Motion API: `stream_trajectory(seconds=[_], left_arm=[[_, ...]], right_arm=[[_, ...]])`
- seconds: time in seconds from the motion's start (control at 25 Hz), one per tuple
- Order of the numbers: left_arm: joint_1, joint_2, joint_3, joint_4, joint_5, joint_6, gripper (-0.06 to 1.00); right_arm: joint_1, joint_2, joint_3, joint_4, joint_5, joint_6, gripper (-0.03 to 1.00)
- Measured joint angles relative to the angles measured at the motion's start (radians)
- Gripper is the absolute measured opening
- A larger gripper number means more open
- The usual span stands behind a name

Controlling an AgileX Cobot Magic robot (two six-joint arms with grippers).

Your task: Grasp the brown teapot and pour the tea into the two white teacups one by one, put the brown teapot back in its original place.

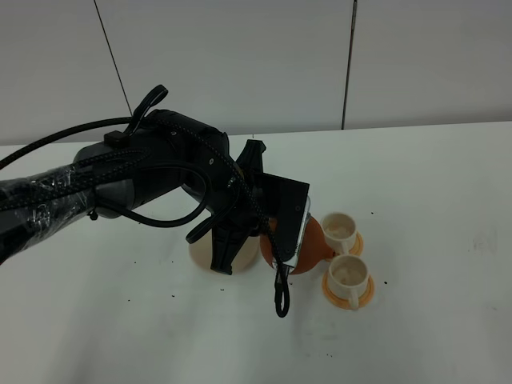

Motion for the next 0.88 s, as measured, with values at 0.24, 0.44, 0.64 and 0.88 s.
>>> stream_trajectory(seconds=[0.24,0.44,0.64,0.88], left_arm=[[-0.011,0.000,0.000,0.028,-0.002,0.000,0.17],[-0.013,0.000,0.000,0.029,-0.036,-0.002,0.17],[-0.013,0.001,0.000,0.029,-0.043,-0.002,0.17],[-0.013,0.017,0.000,0.028,-0.047,-0.003,0.17]], right_arm=[[0.000,0.000,0.000,0.000,0.000,0.000,0.36],[0.000,0.000,0.000,0.000,0.000,0.000,0.36],[0.000,0.000,0.000,0.000,0.000,0.000,0.36],[0.000,0.000,0.000,0.000,0.000,0.000,0.36]])
